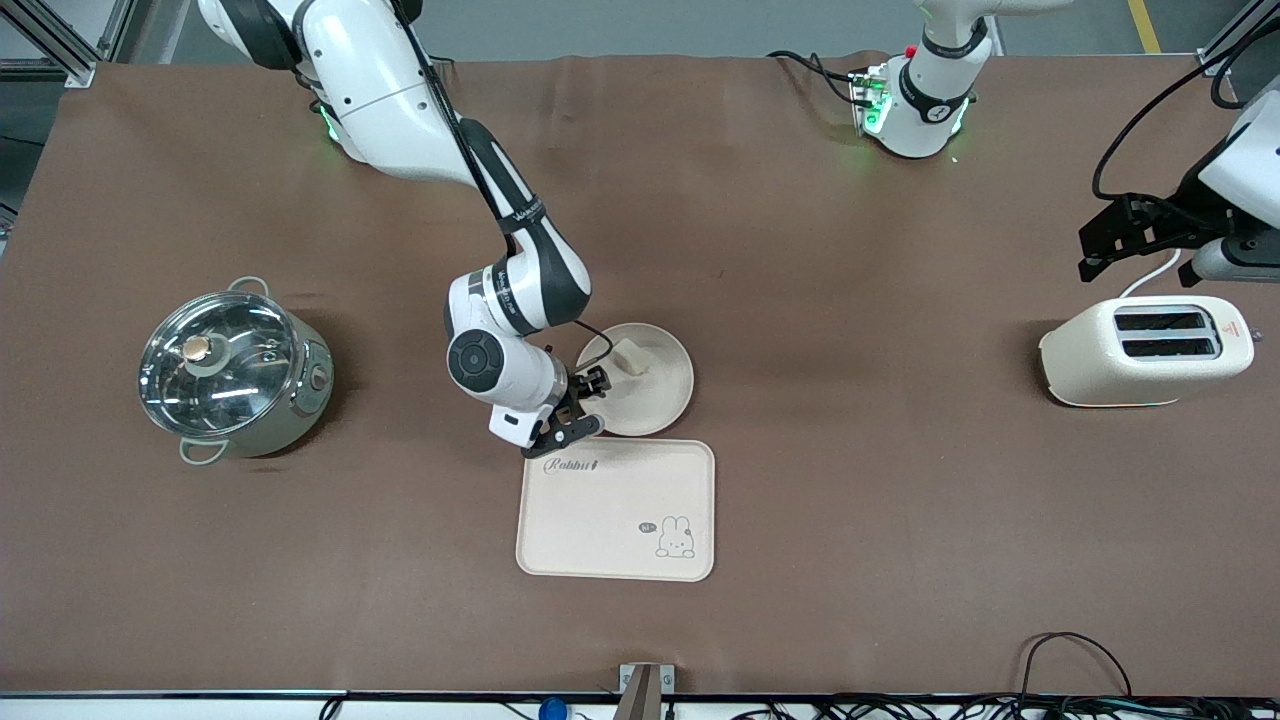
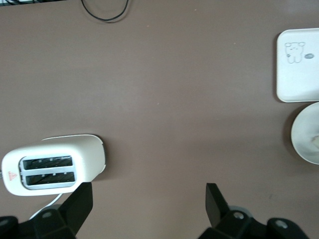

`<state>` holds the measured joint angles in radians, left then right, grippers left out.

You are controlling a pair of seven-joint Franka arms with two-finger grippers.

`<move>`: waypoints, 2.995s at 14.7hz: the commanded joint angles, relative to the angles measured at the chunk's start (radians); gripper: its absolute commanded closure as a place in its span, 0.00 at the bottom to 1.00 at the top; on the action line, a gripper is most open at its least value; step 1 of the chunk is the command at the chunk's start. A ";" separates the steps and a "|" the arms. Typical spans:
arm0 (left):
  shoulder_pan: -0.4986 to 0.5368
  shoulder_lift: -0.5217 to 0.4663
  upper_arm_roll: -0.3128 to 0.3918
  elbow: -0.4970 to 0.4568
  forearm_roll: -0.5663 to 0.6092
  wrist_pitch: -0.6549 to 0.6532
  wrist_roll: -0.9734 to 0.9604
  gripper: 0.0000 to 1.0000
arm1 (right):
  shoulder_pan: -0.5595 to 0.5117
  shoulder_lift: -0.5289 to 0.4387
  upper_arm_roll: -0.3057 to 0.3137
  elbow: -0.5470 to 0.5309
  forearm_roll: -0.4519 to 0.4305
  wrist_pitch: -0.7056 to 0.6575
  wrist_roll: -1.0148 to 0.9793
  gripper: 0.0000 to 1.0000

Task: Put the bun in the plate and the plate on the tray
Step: 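Reach the right gripper to the plate rim and grasp it, then lift the plate with the right gripper and move it onto the tray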

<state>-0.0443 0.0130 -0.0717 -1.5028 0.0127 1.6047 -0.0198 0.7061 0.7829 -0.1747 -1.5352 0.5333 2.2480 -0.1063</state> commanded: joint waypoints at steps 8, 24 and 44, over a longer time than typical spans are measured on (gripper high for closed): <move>0.009 0.018 0.012 0.058 -0.007 -0.054 0.027 0.00 | 0.000 -0.011 0.000 -0.028 0.027 -0.010 -0.004 0.70; 0.014 0.018 0.003 0.052 -0.008 -0.055 0.018 0.00 | -0.007 -0.021 0.001 -0.034 0.039 -0.062 0.017 0.97; 0.015 0.018 0.003 0.053 -0.008 -0.068 0.017 0.00 | -0.209 0.067 0.001 0.299 0.283 -0.076 0.069 0.99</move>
<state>-0.0311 0.0218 -0.0685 -1.4752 0.0110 1.5602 -0.0012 0.5109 0.8020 -0.1877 -1.3228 0.7916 2.1554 -0.0797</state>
